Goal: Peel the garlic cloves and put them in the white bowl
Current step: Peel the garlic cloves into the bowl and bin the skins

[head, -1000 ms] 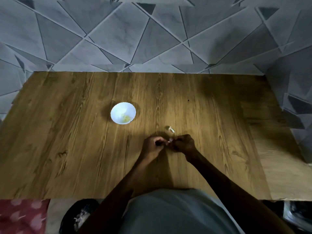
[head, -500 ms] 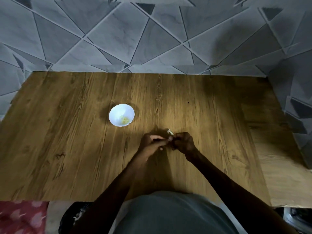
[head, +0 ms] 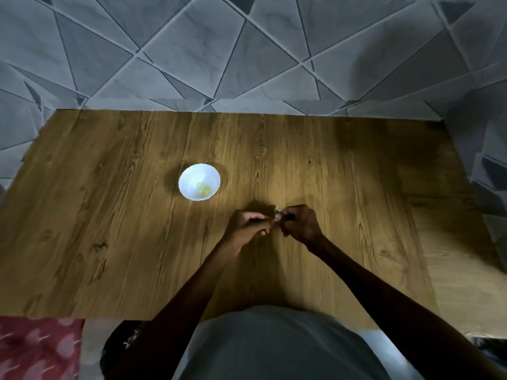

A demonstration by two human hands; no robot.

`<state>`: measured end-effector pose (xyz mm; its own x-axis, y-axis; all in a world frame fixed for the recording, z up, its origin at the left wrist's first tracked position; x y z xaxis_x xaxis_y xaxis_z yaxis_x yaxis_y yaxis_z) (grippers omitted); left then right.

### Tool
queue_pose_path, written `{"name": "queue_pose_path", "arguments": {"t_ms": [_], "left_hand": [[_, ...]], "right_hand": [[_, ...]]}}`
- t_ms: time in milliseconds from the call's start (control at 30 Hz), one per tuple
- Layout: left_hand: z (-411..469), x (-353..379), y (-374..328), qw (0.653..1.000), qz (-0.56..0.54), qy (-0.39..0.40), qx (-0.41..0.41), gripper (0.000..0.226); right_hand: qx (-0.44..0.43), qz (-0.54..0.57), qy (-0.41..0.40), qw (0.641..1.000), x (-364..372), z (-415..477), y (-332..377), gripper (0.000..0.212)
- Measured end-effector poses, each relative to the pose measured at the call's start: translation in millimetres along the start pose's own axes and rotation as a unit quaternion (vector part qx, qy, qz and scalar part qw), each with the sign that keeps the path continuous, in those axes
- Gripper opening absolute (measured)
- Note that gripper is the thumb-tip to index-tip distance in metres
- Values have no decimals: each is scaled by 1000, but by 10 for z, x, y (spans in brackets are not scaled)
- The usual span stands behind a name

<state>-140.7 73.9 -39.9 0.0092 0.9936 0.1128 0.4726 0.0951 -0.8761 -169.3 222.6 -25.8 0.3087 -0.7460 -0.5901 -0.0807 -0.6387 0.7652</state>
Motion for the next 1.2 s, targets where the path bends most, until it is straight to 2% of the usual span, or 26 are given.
{"name": "queue_pose_path", "arguments": {"t_ms": [33, 100, 167, 200, 267, 433, 667, 733, 800, 900, 1033, 1200], "left_hand": [[-23, -2, -156, 990, 108, -16, 85, 15], [-129, 162, -398, 939, 262, -8, 224, 10], [-231, 342, -467, 891, 345, 17, 294, 4], [-251, 374, -456, 882, 360, 19, 302, 6], [-223, 315, -398, 896, 342, 12, 284, 4], [-131, 132, -230, 952, 241, 3, 189, 12], [-107, 40, -86, 987, 117, 14, 111, 12], [-95, 46, 5, 997, 32, 23, 63, 16], [-83, 67, 90, 997, -61, 33, 16, 19], [-75, 74, 129, 990, -134, 24, -21, 17], [-77, 82, 106, 993, -114, 15, -17, 17], [-75, 75, 81, 994, -108, 10, -7, 19]], "right_hand": [[65, 67, 26, 995, 57, -31, -109, 11], [182, 180, 72, 964, 174, -130, -271, 14], [257, 245, 120, 927, 289, -231, -340, 8], [273, 273, 135, 912, 341, -261, -357, 8], [281, 294, 131, 904, 380, -303, -409, 7], [220, 281, 71, 931, 316, -323, -425, 9], [146, 324, 48, 933, 223, -272, -349, 19], [132, 304, 31, 943, 169, -255, -314, 15], [114, 272, 17, 955, 118, -239, -246, 11], [83, 224, 2, 971, 71, -222, -152, 11], [74, 228, 6, 971, 59, -214, -126, 20], [68, 219, 8, 973, 16, -204, -91, 20]]}}
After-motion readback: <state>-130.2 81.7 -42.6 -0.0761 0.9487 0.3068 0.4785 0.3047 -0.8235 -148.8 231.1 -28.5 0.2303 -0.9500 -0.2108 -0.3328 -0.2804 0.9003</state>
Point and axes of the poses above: each hand's wrist, its own z-axis towards the middle knuckle, its own x-axis out of the palm, y = z × x, the point moved 10 cm from there along z, towards the middle knuckle, and after that the axes turned 13 degrees about -z, right-handed, at the moved point
